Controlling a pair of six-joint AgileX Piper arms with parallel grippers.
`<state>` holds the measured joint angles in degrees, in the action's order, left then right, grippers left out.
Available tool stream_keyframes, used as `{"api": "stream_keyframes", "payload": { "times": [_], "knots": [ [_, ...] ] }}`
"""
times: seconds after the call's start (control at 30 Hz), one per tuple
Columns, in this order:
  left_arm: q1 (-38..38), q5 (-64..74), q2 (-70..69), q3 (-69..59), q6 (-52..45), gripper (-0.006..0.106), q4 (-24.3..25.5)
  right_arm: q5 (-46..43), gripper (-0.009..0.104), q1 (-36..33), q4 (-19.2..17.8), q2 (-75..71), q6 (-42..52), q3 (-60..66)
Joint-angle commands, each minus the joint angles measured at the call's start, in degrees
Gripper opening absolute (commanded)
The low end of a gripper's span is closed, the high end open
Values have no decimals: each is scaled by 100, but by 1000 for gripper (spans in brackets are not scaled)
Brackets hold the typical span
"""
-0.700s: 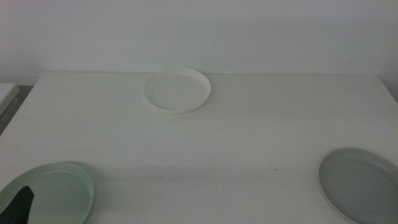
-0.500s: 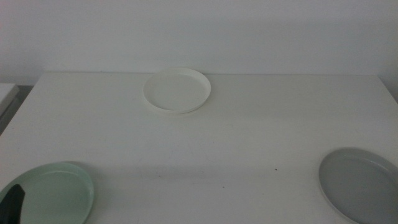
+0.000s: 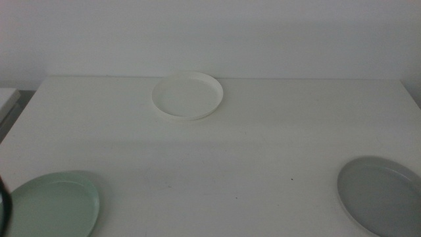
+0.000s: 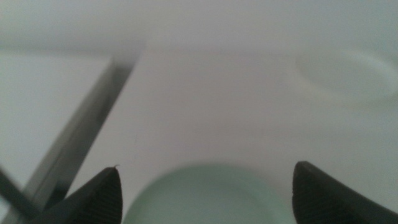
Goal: Stack the three bowls on top of each other.
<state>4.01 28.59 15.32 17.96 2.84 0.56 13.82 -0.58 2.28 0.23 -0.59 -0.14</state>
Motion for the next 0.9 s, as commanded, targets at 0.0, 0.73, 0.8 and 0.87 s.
{"api": "stream_keyframes", "payload": {
  "times": [0.0,0.73,0.8,0.87],
  "knots": [
    [38,1250,790,981,-1,94,3,-54,93,0,-43,-23,17,14],
    [59,3794,4376,3544,-469,94,201,-54,93,0,-43,-23,17,14],
    [162,3702,4589,3544,-448,94,254,-54,93,0,-43,-23,17,14],
    [365,3610,4769,3555,-664,94,179,-54,93,0,-43,-23,17,14]
  ]
}}
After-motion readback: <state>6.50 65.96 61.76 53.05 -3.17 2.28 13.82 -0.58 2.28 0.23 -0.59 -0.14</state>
